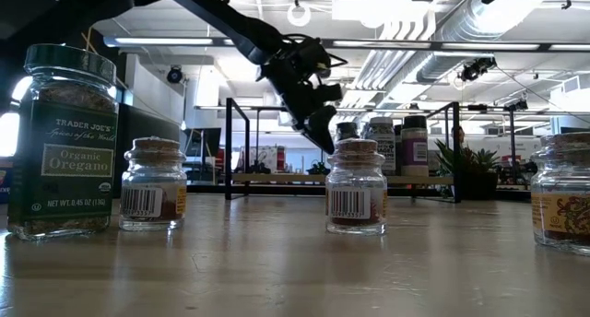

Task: Shelf spices
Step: Put the top green spice bottle on the shelf and align with the other green spice bottle

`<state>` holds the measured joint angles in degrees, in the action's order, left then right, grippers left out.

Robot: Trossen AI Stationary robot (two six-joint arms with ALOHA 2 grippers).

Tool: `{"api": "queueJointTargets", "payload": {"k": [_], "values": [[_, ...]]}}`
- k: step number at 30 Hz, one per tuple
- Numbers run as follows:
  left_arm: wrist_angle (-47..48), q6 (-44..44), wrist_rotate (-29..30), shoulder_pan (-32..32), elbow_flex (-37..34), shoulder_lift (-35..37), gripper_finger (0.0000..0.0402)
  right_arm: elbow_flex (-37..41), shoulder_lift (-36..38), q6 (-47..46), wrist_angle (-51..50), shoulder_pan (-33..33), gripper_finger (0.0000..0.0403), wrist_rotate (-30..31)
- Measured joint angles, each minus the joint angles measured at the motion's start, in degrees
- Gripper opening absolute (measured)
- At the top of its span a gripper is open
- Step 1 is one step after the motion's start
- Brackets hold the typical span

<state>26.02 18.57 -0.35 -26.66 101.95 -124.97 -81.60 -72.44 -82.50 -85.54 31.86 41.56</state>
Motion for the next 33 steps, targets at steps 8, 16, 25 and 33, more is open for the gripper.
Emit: {"api": "queueJointTargets", "payload": {"k": [8,16,25,33], "values": [[2.8,-1.4,4.7,-0.4,0.0,1.7,0.0016,0.0,0.0,0.0,0.1,0.0,0.0268,0.0],[8.1,-8.1,-8.1,4.0,0.0,4.8,0.0001,0.0,0.0,0.1,0.1,0.0,0.0268,0.4],[-0.1,-8.0,2.0,8.6,0.0,0.8,0.0001,0.0,0.0,1.1,0.0,0.0,0.0268,0.3],[-2.1,-8.6,4.5,5.8,0.0,0.6,0.0001,0.0,0.0,1.1,0.0,0.0,0.0268,0.1]]}}
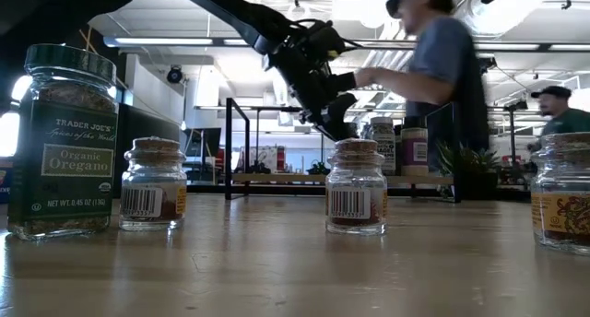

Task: Shelf spices
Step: Put the top green spice bottle on the shelf and align with the other green spice bottle

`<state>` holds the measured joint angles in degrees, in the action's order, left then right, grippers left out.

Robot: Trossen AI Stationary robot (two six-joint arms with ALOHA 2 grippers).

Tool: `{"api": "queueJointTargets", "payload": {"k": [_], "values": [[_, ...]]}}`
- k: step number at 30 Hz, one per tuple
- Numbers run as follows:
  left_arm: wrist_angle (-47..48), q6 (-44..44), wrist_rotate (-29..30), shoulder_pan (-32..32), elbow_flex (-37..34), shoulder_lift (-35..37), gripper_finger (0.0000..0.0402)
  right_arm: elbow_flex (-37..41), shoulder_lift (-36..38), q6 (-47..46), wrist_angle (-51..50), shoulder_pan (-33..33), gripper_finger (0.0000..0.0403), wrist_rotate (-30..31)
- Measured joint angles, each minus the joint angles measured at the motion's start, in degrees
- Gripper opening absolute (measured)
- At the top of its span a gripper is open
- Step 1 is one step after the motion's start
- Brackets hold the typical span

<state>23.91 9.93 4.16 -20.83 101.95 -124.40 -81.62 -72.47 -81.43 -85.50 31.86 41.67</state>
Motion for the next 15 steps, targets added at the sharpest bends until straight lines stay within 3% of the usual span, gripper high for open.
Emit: {"api": "queueJointTargets", "payload": {"k": [15], "values": [[-3.5,-2.8,-2.3,-2.2,0.0,0.0,0.0001,0.0,0.0,0.0,-0.1,0.0,0.0268,0.0]]}}
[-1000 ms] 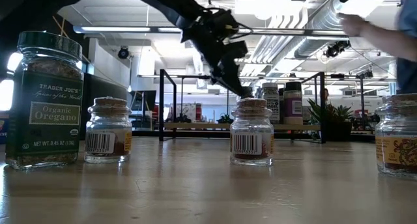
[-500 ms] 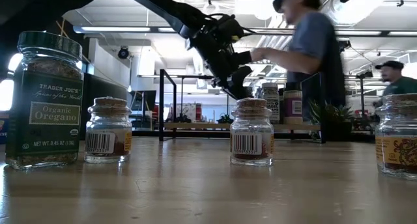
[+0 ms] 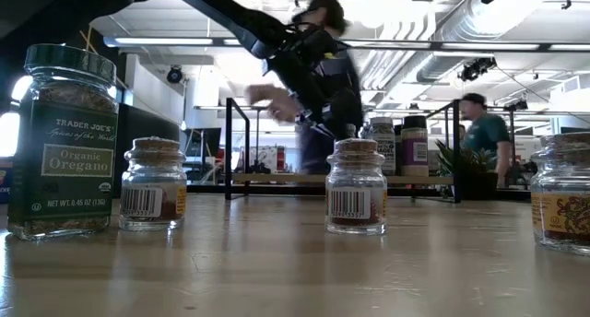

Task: Shelf spices
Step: Put the top green spice bottle on the shelf and align with the other green spice bottle

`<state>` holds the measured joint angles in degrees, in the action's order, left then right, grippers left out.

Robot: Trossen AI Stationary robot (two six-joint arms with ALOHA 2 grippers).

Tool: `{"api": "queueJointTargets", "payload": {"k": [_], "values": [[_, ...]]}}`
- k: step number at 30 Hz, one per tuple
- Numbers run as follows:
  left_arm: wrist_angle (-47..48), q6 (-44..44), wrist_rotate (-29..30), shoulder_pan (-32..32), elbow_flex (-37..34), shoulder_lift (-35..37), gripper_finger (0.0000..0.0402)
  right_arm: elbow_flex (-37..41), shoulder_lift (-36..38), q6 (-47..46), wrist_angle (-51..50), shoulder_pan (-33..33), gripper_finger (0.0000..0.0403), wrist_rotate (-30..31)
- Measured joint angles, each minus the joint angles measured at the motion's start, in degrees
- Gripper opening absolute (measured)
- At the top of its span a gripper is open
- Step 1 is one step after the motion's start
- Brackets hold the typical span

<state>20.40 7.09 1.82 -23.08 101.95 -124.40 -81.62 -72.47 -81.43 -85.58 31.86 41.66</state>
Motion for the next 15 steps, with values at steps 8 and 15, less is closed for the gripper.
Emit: {"api": "queueJointTargets", "payload": {"k": [8,15], "values": [[-0.4,0.1,0.0,2.0,0.1,1.6,0.0000,0.0,0.0,0.0,0.0,0.0,0.0268,0.0],[-1.4,-0.9,1.4,0.7,0.0,0.5,0.0000,0.0,0.0,0.0,0.0,0.0,0.0268,0.1]]}}
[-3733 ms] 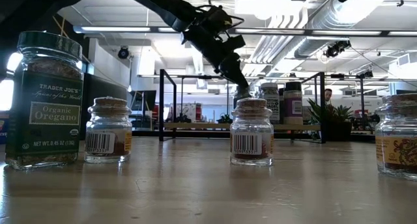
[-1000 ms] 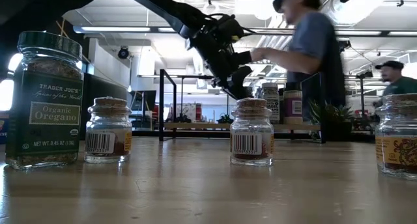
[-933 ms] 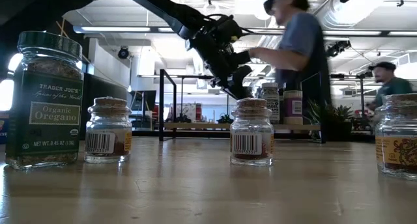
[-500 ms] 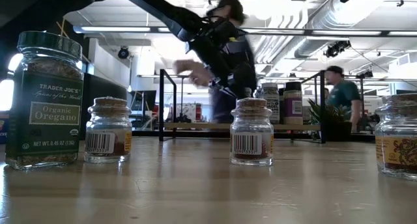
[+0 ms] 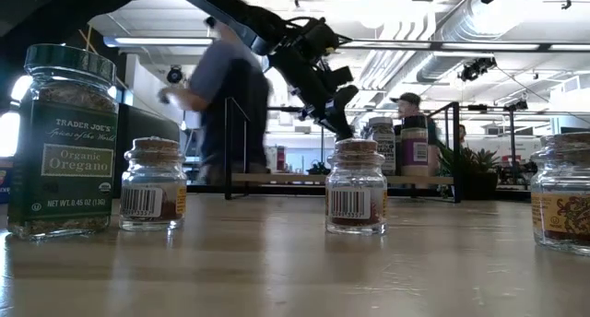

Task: Shelf spices
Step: Put the top green spice bottle on the shelf and align with the other green spice bottle

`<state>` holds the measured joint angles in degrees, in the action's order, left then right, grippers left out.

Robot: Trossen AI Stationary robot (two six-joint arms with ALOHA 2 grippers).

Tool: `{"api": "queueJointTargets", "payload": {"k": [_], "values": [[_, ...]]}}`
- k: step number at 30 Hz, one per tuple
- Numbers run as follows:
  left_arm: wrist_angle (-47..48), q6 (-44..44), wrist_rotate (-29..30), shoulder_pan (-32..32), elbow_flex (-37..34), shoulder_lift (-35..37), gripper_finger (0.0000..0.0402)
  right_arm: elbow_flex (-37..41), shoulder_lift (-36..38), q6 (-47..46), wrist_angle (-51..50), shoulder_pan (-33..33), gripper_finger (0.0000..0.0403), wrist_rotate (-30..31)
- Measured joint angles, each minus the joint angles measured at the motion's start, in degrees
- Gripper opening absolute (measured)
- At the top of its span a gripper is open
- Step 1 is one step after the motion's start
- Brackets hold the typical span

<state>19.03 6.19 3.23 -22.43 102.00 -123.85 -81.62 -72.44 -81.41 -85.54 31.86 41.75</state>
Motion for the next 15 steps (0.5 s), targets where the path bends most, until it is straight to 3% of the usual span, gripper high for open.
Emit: {"api": "queueJointTargets", "payload": {"k": [10,15], "values": [[-5.8,-0.1,0.1,-0.8,0.0,-0.1,0.0000,0.0,0.0,-0.2,0.1,0.0,0.0268,0.0],[-4.3,-0.1,-1.0,0.0,0.0,0.4,0.0000,0.0,0.0,-0.2,0.2,0.0,0.0268,0.0]]}}
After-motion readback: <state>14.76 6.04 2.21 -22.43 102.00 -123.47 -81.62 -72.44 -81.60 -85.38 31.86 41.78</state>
